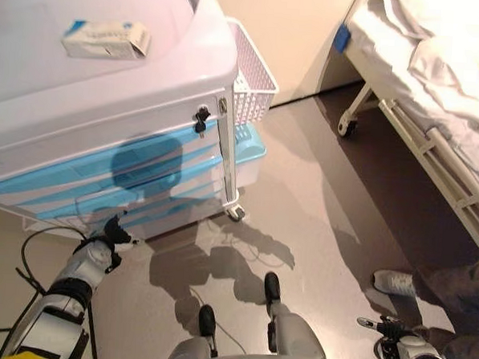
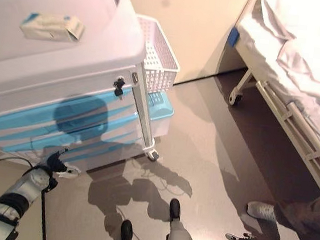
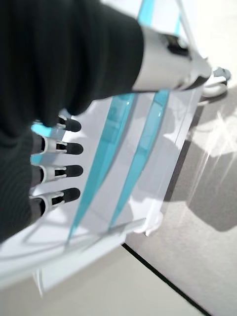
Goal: Open the drawer and pick up the medicine
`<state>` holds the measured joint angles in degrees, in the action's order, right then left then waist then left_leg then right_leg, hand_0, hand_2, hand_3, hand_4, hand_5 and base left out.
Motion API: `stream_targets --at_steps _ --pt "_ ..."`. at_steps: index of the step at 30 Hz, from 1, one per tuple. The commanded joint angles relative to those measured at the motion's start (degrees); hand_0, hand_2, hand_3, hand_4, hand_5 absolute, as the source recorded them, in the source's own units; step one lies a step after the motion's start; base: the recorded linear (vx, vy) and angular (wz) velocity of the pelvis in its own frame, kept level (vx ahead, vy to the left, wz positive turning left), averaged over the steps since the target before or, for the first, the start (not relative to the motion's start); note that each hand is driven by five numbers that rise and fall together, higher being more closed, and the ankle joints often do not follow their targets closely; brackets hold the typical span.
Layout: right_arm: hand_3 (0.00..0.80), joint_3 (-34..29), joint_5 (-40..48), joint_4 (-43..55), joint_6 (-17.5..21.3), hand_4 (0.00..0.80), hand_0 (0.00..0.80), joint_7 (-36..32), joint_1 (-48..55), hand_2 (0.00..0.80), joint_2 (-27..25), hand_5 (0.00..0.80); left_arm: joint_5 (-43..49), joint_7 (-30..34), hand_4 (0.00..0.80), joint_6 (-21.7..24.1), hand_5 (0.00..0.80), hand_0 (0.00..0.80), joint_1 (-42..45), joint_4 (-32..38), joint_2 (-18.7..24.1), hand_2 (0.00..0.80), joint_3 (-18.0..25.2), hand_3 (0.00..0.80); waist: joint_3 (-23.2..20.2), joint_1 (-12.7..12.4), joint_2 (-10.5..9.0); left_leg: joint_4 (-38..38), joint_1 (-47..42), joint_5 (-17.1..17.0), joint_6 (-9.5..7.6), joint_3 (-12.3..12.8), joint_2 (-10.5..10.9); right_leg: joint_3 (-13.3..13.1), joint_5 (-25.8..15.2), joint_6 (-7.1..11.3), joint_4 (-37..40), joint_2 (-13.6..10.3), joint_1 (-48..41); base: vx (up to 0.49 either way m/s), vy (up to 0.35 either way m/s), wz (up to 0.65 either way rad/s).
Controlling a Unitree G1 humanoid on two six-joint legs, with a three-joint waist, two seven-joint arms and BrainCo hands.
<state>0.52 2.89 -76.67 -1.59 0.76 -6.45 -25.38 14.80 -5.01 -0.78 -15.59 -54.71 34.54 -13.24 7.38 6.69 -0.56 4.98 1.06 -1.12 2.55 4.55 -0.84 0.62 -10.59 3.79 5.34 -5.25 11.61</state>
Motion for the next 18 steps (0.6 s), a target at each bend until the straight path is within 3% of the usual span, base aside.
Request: stream_targets --at_steps 1,4,8,18 --pt "0.000 0.2 -0.3 -2.9 -0.5 0.000 0.000 0.5 0.7 0.000 -1.3 0.000 -3.7 -0.6 0.000 0.5 0.000 0.000 -0.2 -3.0 -0.5 0.000 3.7 0.000 -3.1 0.0 -0.08 -0.8 4.7 -0.5 -0.69 -3.6 2.3 2.2 2.9 4.54 -1.3 -1.2 -1.8 0.028 -0.039 0.03" --pt "0.000 -0.2 -1.0 -3.8 -1.0 0.000 0.000 0.2 1.3 0.000 -0.7 0.000 -8.7 -0.1 0.000 0.7 0.000 0.000 3.9 -2.8 -3.9 0.000 7.0 0.000 -5.3 -0.5 0.25 -0.7 3.1 -0.4 -0.72 -4.1 2.3 2.8 3.4 4.47 -1.2 -1.2 -3.8 0.031 -0.037 0.03" --pt "0.000 -0.2 -1.5 -4.0 -1.1 0.000 0.000 -0.1 2.1 0.000 -0.3 0.000 -8.1 0.8 0.000 0.9 0.000 0.000 6.9 -3.8 -5.9 0.000 7.0 0.000 -6.8 -0.7 0.39 -0.7 1.9 -0.2 -0.74 -4.3 2.2 3.2 3.9 4.48 -1.2 -1.2 -5.3 0.027 -0.023 0.09" --pt "0.000 -0.2 -2.9 -5.1 -1.0 0.000 0.000 -0.4 4.6 0.000 1.9 0.000 -17.2 2.8 0.000 0.6 0.000 0.000 14.3 -13.9 -13.5 0.000 13.5 0.000 -10.4 -1.8 0.13 -0.9 -1.0 0.3 -1.01 -5.8 2.2 5.0 5.5 4.20 -1.8 -1.1 -9.2 0.003 -0.008 0.09"
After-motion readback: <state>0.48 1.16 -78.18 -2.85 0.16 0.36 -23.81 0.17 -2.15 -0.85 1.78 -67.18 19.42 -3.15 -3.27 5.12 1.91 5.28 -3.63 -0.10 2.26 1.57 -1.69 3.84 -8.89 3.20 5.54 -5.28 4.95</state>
